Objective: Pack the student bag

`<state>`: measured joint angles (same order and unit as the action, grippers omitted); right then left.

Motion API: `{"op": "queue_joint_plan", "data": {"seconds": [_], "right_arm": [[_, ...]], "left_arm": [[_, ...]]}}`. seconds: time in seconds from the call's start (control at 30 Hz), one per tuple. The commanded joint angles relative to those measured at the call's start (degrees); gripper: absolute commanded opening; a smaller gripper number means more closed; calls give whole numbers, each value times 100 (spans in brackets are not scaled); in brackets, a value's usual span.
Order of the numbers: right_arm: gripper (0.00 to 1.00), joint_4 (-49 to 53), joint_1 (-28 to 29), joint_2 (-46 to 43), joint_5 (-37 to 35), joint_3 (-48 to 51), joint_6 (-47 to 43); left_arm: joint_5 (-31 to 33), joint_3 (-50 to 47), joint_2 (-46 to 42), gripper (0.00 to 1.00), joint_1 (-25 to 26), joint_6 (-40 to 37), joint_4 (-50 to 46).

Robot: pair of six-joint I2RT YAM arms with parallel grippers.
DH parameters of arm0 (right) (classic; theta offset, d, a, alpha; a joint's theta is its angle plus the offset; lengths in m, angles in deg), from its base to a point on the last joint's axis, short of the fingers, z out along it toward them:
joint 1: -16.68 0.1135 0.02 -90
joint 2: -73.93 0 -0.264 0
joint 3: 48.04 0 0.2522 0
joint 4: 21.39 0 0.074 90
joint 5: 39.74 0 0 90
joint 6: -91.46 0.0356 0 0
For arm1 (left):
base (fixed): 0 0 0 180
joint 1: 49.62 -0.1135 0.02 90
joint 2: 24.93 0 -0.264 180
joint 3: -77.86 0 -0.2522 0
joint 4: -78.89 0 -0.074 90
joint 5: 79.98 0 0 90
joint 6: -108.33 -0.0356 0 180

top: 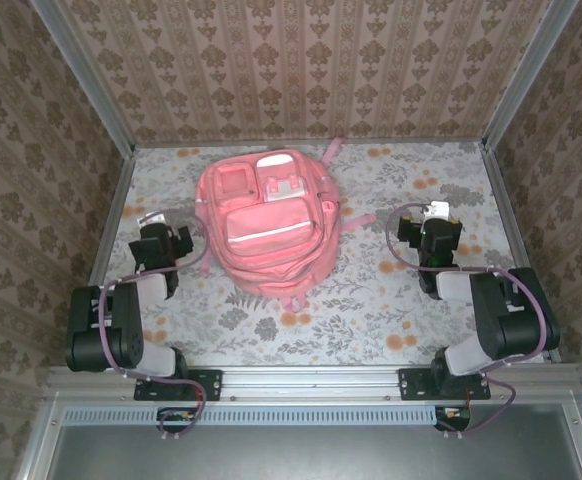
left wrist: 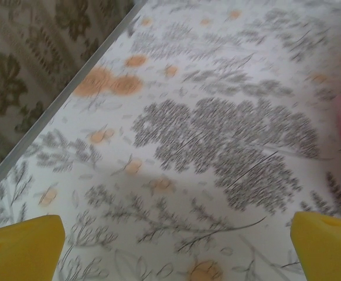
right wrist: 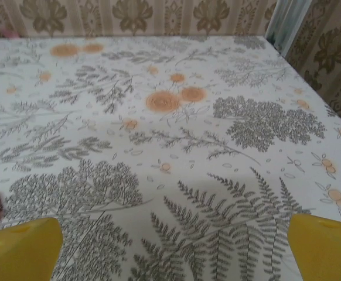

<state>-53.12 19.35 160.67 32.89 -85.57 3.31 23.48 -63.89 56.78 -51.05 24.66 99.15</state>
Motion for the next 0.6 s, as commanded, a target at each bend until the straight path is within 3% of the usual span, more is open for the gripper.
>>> {"op": "queue_joint_plan", "data": {"seconds": [0.0, 0.1, 0.13, 0.57], "right_arm": [[100, -513, -20, 100, 663, 128, 78], [100, -543, -30, 109, 682, 131, 80], [100, -510, -30, 97, 684, 123, 86], [100, -522, -30, 89, 678, 123, 79]], "left_arm": [[-615, -108, 77, 100, 70, -430, 928], [-1179, -224, 737, 100, 249, -961, 1882], [-1200, -91, 599, 100, 306, -979, 1350], [-1154, -120, 625, 100, 273, -923, 1452]]}}
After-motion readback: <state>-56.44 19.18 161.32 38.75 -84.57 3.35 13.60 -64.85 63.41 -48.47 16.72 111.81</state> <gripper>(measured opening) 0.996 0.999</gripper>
